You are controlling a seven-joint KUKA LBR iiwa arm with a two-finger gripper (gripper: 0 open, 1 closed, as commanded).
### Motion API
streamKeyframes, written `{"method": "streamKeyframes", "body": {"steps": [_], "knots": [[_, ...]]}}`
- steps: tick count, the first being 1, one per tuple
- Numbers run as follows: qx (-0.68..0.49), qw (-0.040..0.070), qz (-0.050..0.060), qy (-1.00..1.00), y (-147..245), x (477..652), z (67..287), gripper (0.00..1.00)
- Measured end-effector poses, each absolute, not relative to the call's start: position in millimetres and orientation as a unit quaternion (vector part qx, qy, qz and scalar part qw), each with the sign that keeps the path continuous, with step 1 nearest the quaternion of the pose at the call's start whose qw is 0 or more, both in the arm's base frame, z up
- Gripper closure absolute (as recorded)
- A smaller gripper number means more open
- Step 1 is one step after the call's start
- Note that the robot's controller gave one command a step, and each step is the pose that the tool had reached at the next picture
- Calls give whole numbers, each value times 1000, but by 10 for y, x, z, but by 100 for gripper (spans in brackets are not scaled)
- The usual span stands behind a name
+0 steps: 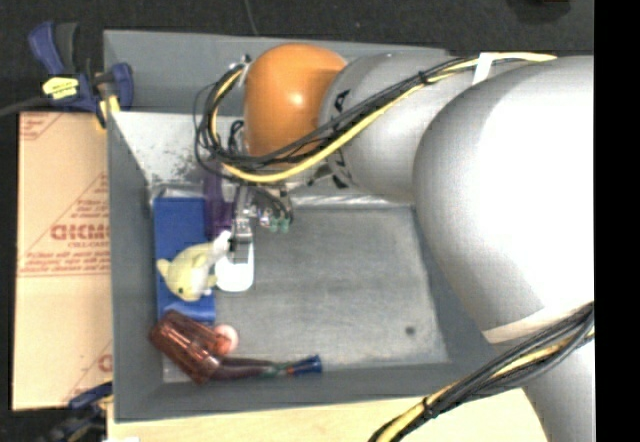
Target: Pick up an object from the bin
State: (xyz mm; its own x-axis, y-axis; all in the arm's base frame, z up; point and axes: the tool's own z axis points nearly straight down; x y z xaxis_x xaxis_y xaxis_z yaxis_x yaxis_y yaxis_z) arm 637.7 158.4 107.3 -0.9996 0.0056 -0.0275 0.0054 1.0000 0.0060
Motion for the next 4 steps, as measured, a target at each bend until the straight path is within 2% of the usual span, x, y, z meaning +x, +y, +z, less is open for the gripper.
{"method": "streamKeyframes", "body": {"steps": [1, 2, 3, 4], "knots": [[3, 4, 3, 1000, 1480, 6337, 1124, 100], [3, 4, 4, 1000, 1481, 6337, 1124, 100], [-3, 5, 3, 1000, 1435, 6340, 1633, 100], [-26, 5, 3, 1000, 1572, 6393, 2339, 100]]}}
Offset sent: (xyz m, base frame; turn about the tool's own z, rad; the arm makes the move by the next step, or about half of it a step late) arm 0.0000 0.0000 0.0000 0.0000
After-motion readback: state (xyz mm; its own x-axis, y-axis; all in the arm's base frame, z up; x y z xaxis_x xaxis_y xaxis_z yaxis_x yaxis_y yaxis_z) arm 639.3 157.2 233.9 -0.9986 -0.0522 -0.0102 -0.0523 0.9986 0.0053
